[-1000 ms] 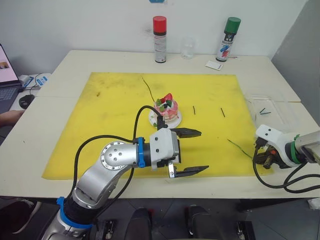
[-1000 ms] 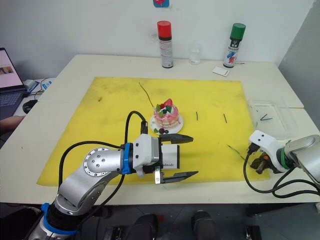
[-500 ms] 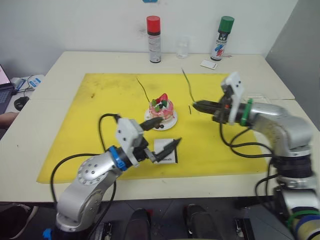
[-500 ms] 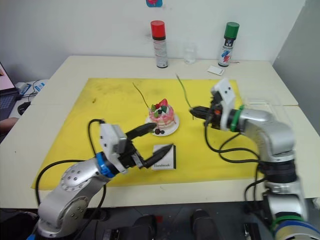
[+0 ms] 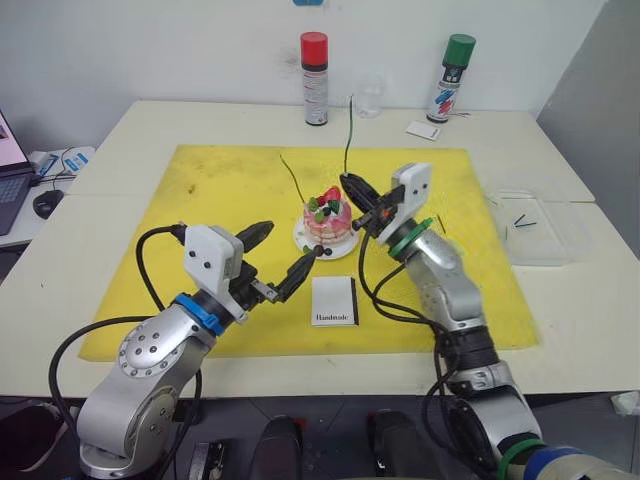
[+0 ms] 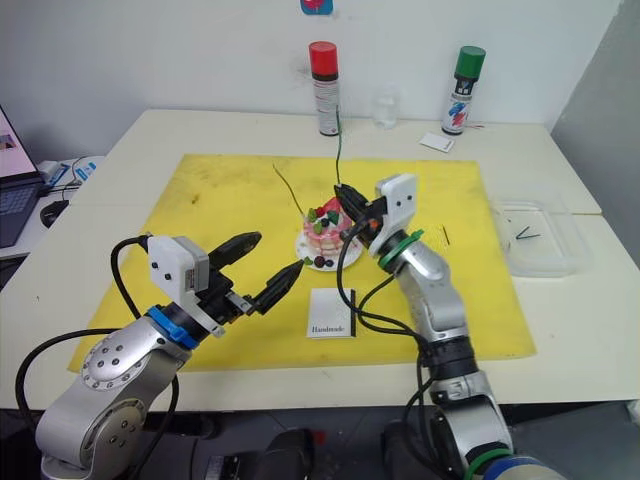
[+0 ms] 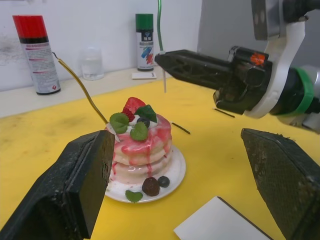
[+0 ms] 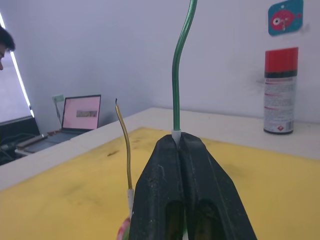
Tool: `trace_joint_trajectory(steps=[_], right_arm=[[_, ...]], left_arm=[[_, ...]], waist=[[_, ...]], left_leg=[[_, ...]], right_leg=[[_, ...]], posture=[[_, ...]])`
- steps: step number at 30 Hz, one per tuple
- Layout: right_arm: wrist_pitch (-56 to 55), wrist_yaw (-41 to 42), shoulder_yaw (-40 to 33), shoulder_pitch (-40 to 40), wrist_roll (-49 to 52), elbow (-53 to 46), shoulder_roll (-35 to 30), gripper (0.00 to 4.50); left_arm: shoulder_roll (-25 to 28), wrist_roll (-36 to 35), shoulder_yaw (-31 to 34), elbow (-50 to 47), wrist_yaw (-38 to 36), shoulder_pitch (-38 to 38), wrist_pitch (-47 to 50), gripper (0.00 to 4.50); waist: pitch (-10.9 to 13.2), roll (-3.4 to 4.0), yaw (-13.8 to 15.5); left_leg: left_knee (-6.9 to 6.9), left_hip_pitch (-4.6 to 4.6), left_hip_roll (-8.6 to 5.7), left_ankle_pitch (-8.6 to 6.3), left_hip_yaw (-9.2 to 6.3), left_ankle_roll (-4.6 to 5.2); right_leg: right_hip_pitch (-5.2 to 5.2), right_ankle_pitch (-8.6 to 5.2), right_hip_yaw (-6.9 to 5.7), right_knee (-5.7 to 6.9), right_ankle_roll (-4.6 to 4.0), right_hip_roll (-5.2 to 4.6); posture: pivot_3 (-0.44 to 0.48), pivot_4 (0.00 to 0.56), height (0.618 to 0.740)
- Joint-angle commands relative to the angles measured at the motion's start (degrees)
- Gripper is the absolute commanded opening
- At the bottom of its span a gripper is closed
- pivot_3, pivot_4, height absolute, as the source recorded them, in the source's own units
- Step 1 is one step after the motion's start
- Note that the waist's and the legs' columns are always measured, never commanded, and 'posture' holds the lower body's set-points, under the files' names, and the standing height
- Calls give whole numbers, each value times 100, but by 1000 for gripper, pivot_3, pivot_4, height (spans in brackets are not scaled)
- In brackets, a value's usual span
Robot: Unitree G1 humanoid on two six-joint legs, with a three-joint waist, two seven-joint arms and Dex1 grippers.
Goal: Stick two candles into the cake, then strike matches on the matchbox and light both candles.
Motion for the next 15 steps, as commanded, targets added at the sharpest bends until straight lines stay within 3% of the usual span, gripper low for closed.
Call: trace_joint_trajectory(steps=[1,8,15], right_arm=[[-475,-62,15,-107,-43,292,162,27],[-1107,-329,-196,-410,-126,1073,182,27],[-1132,-307,-204,-414,-21,1014,174,27]], left_arm=[[94,-77,223,-88,29,-104,-42,4500],[197,-130,287,-108,86,-212,1,4500],[264,-217,286,-108,68,-212,1,4500]], waist=[[0,0,1],[1,1,4],[1,1,4]], left_leg=[[-2,0,0,0,0,0],[-2,0,-1,0,1,0],[-9,1,0,0,0,0]], right_leg=[[0,0,0,-1,0,0],[0,-3,1,-3,-5,-1],[0,-6,0,-4,-10,0]], posture=[[0,150,740],[0,150,740],[0,150,740]])
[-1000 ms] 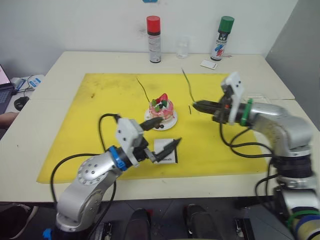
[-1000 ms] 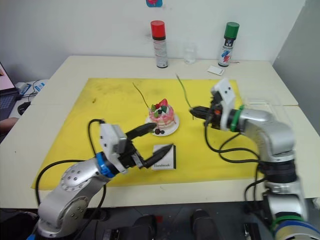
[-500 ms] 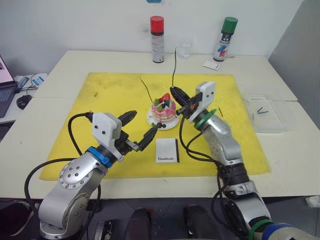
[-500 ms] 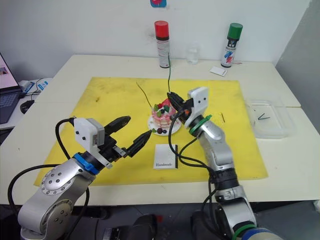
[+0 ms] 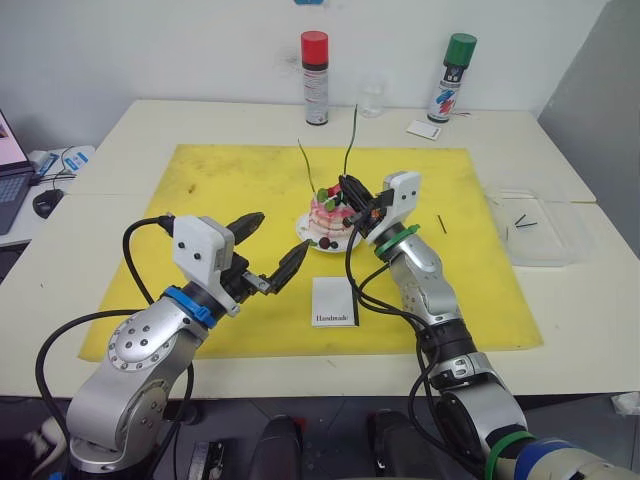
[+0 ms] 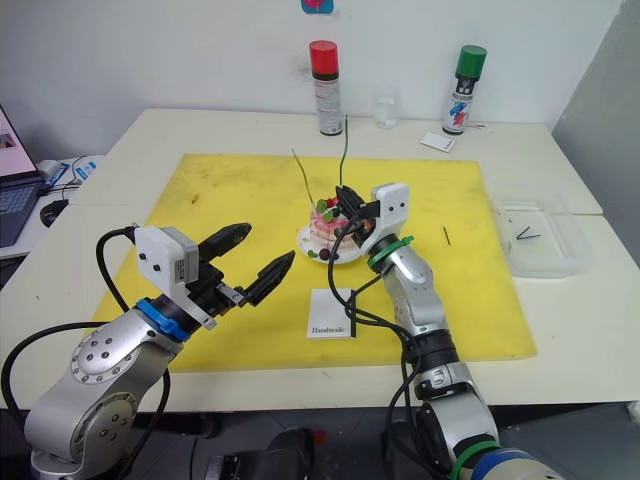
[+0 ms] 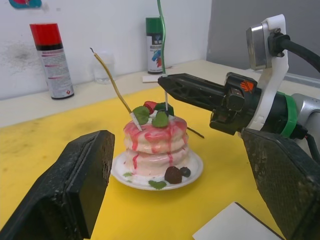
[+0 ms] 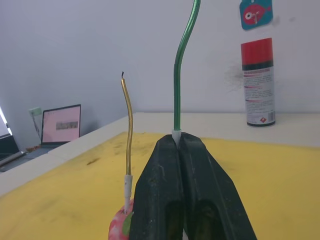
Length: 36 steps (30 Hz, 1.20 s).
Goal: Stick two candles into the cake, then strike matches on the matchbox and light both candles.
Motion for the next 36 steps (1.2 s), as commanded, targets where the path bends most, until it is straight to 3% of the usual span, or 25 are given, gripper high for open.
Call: trace_joint_trajectory(steps=[1,11,22,36], right_arm=[[39,56,-37,-44,133,-313,13,27],[512,61,35,134,292,-857,62,27],[89,-26,-93,-51,113,-103,-82,27],[12,-13,-90,-54,101,31,-33,27]], left_arm=[[67,-106,123,-153,-7,-65,-16,4500],[133,-173,123,-109,0,-94,-30,4500],[157,-210,110,-119,4,-124,-14,4500],[257,-356,137,-149,46,-174,78,4500]], waist=[[0,0,0],[1,1,-1],[1,2,-2],[1,2,-5]], left_leg=[[-1,0,0,0,0,0],[-2,0,0,0,0,0],[-4,0,0,0,1,0],[-10,-1,0,0,1,0]], right_leg=[[0,0,0,0,-1,0],[-3,-2,0,1,-3,0],[-4,-3,0,-2,-5,0],[-7,-4,0,-2,-7,0]], posture=[[0,150,740],[0,150,740],[0,150,740],[0,150,740]])
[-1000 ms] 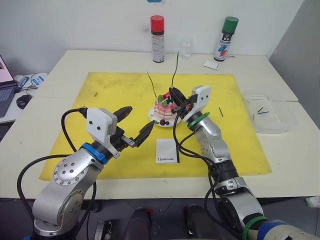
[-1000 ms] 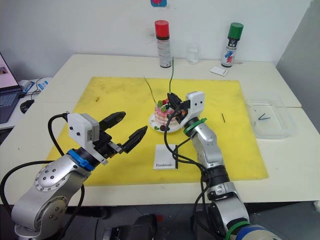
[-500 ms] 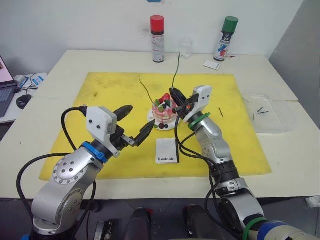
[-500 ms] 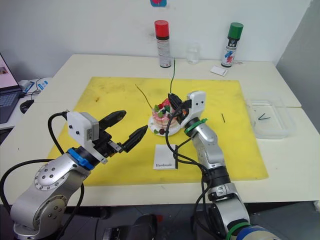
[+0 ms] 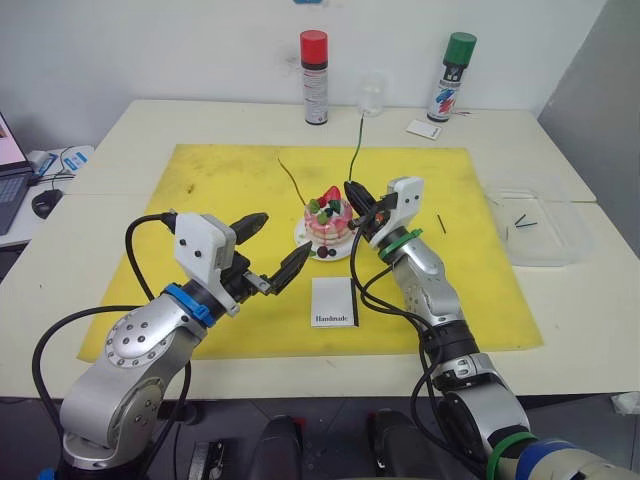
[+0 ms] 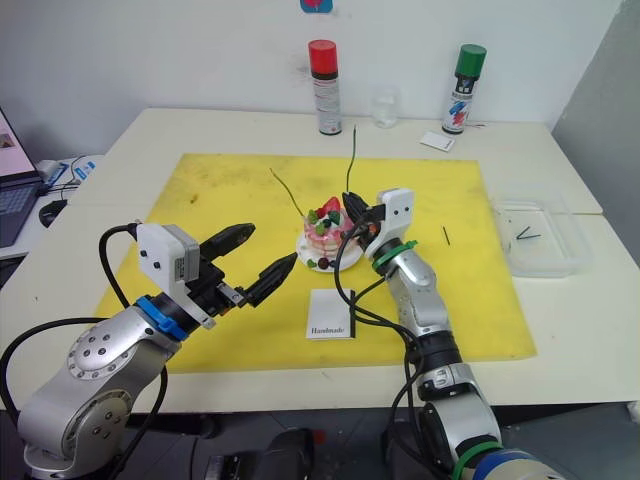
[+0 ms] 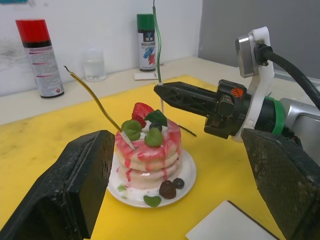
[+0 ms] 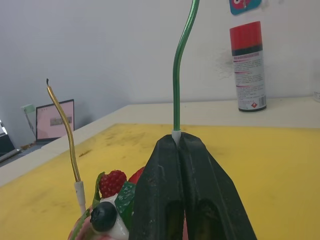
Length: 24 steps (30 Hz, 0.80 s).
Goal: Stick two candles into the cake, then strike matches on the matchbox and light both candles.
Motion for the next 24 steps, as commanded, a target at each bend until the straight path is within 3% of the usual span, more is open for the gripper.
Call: trace_joint_trajectory(steps=[1,24], right_arm=[[-91,0,-8,-81,-2,-136,27,27],[-129,-28,69,176,-129,-331,-6,27]], left_arm=[[32,-48,126,-149,45,-103,-35,4500],[44,-99,62,-140,15,-158,-25,4500]], waist=[[0,0,0],[0,0,1]], left_leg=[[0,0,0,0,0,0],[-4,0,0,0,0,0]], right_leg=[[0,0,0,0,0,0],[-1,-2,0,-2,-2,0]], posture=[[0,150,740],[0,150,740]])
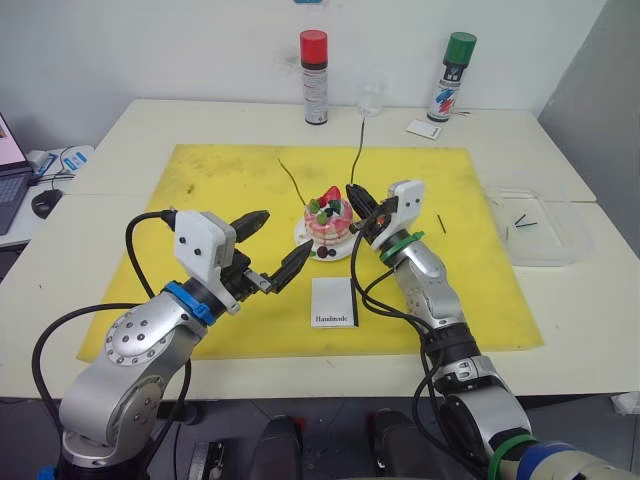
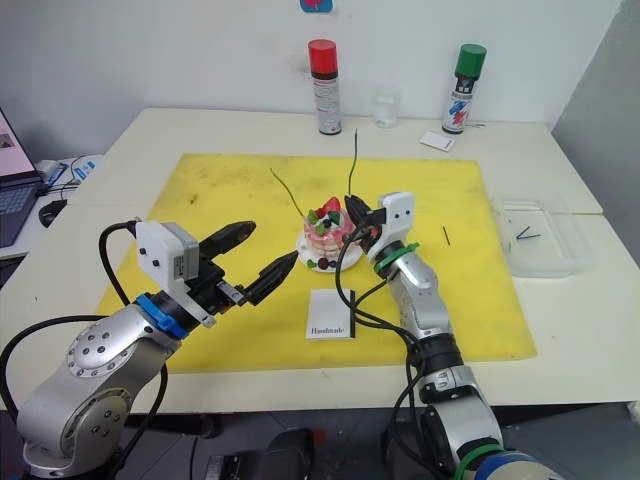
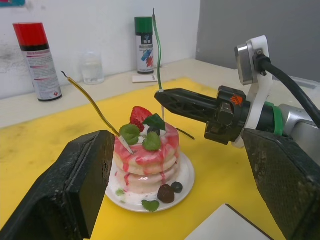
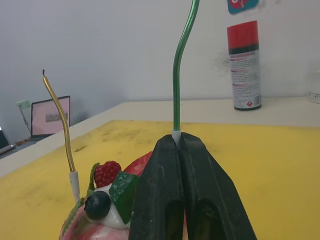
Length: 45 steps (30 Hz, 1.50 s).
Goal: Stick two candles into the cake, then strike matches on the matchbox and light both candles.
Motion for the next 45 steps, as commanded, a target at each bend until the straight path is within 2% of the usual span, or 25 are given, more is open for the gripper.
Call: trace_joint_trajectory(steps=[1,16,28,31,36,41,45], right_arm=[[-35,-34,40,13,-18,-262,39,27],[199,-38,54,354,210,-475,271,27],[68,32,153,534,59,-482,137,27],[88,43,143,520,82,-525,139,602],[151,27,121,446,112,-726,79,2234],[557,153,102,612,300,-1355,-148,2234],[1133,572,146,942,486,-2240,-763,2234]], left_arm=[[31,-58,72,-140,13,-77,-20,4500],[3,-90,4,-133,82,-180,27,4500],[5,-82,-14,-117,86,-210,33,4500],[4,-73,-17,-114,83,-208,24,4500],[-5,-65,-42,-123,81,-192,18,4500],[35,-60,34,-84,31,-100,-1,4500],[160,-398,330,23,-173,156,201,4500]], waist=[[0,0,0],[0,0,1],[0,0,-1],[0,0,-1],[0,0,0],[0,0,2],[0,0,11]], left_leg=[[0,0,0,0,0,0],[-1,0,0,0,0,0],[-3,0,0,0,0,0],[-3,0,0,0,0,0],[-4,0,0,0,0,0],[-6,-1,0,0,0,0],[-13,0,0,0,0,0]], right_leg=[[0,0,0,0,0,0],[0,0,0,0,0,0],[-1,-1,0,-1,-2,0],[-1,-1,0,-2,-2,0],[-2,-1,0,-2,-2,0],[-3,-2,0,-2,-3,0],[-3,-4,0,-6,-6,-1]], posture=[[0,150,740],[0,150,740],[0,150,740],[0,150,740],[0,150,740],[0,150,740],[0,150,740]])
